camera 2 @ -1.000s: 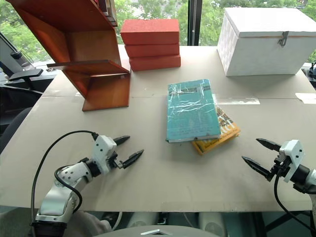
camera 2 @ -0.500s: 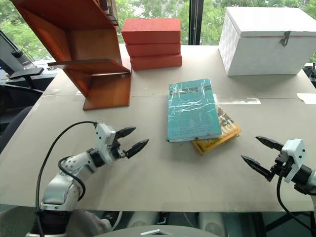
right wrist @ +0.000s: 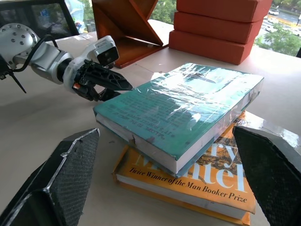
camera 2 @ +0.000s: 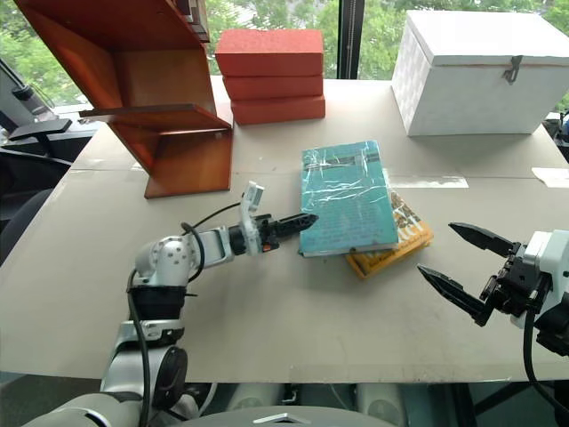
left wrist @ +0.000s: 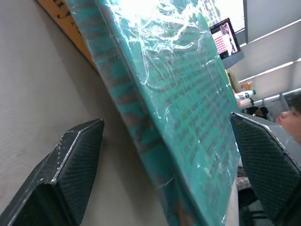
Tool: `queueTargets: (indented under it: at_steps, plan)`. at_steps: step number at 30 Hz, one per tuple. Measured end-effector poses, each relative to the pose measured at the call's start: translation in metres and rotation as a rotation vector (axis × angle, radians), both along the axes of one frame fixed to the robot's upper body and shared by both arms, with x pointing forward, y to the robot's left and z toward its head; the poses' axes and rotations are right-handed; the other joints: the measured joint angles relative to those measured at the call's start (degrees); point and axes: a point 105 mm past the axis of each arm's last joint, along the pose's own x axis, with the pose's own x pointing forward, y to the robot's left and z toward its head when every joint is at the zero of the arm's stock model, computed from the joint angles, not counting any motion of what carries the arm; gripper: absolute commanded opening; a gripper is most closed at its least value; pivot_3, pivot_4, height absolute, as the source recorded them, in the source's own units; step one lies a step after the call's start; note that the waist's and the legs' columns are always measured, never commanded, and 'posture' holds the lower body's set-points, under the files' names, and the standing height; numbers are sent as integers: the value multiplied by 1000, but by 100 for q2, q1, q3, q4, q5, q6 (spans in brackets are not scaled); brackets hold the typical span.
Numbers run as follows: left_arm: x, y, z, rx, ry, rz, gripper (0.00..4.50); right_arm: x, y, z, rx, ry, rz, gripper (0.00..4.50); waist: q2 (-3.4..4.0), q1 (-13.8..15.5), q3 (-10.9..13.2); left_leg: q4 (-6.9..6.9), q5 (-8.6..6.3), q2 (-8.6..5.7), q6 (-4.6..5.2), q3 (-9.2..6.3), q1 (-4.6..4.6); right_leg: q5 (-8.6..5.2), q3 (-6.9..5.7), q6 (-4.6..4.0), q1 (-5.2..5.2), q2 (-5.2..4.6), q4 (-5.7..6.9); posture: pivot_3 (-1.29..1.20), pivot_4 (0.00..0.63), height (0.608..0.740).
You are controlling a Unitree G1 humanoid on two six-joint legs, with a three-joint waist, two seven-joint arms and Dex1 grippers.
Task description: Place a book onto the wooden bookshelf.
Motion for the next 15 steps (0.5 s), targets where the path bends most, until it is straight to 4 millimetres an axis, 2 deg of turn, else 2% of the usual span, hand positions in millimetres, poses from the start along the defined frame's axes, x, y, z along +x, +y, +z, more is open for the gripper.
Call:
queueTargets:
  at_steps: [4, 7, 10, 12, 15]
  plan:
    - [-1, -13, 0, -46, 70, -41, 4418, -3, -2, 6, 48, -14, -18, 4500, -2, -10, 1, 0, 0, 1, 0, 0, -1, 9, 2, -16, 0, -3, -1, 0, 150, 740]
    - [-2, -18, 0, -73, 111, -57, 3734, -7, -6, 12, 74, -18, -23, 4500, -3, -10, 2, 0, 0, 2, 0, -2, -2, 9, 1, -17, 0, -3, -1, 0, 150, 740]
    - [-3, -21, -4, -79, 149, -52, 2496, -11, -1, 19, 108, -23, 3, 4500, -4, -16, 2, 0, 0, 7, 0, -2, 0, 1, 2, -32, 0, -3, 0, 0, 150, 740]
    - [-4, -25, -5, -91, 171, -46, 1363, -12, 3, 21, 106, -24, 8, 4500, -4, -12, 2, 0, 0, 7, 0, -3, -1, 0, 2, -33, 0, -5, 1, 0, 150, 740]
    - [-5, -28, 2, -152, 175, -45, 249, -12, 6, 21, 103, -23, 7, 4500, -5, -10, 2, 2, 0, 8, 0, -3, -1, 0, 2, -34, 0, -7, 1, 0, 150, 740]
